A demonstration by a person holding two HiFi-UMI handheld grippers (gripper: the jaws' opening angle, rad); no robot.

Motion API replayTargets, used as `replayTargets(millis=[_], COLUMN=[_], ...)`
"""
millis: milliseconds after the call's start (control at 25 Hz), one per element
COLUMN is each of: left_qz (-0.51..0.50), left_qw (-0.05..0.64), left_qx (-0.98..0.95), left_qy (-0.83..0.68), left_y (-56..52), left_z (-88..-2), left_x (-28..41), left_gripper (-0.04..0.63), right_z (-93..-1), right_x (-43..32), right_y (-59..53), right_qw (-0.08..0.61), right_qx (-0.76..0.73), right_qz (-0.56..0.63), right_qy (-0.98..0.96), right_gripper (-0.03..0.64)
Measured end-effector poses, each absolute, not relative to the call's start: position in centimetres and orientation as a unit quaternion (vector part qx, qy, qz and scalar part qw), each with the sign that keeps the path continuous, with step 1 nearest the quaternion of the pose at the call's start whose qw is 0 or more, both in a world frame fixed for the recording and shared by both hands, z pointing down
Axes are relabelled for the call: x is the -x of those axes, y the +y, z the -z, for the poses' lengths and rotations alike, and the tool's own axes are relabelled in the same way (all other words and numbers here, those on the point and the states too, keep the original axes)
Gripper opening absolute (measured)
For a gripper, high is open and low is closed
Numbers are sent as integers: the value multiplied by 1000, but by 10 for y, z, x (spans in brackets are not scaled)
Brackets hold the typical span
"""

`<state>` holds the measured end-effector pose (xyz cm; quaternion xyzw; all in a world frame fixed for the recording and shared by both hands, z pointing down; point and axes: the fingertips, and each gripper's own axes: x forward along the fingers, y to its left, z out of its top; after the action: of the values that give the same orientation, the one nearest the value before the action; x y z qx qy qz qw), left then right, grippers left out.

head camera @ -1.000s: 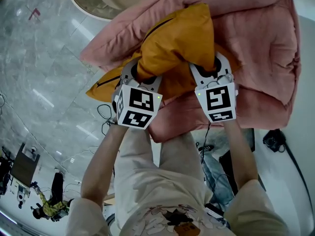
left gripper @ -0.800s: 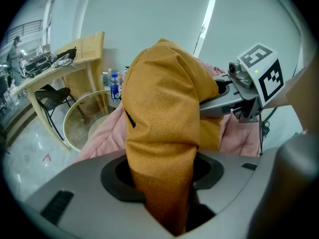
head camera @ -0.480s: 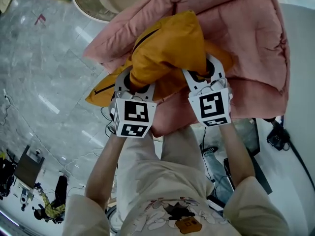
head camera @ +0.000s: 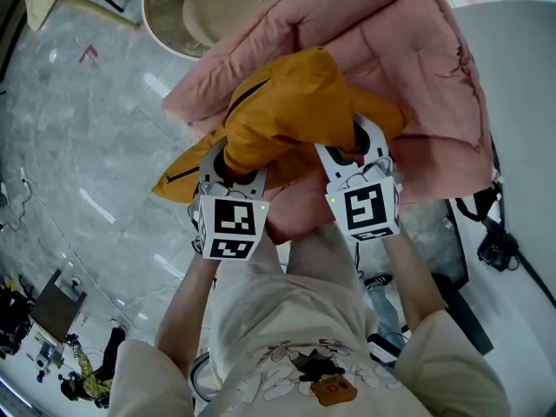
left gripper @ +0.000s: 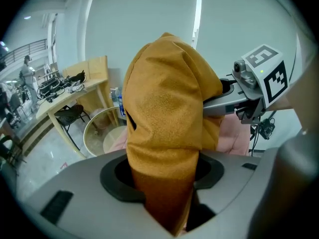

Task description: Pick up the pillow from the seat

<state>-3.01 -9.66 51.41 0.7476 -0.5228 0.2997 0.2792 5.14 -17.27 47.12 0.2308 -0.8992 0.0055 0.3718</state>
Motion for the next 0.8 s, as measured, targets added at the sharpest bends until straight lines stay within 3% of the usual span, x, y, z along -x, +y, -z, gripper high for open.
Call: replayTargets(millis=[800], left_qz=[-325], left_qw=[178], left_qx=[-753], left_qy=[-544], left_y=[-54], left_z=[-353], left_x=[-8], left_gripper=[247], right_z=[-317], right_x=[-103], right_y=[-119], right_qw=[287], right_qx=[-281], right_qz=[17], right_qy=[-916], right_gripper=[201])
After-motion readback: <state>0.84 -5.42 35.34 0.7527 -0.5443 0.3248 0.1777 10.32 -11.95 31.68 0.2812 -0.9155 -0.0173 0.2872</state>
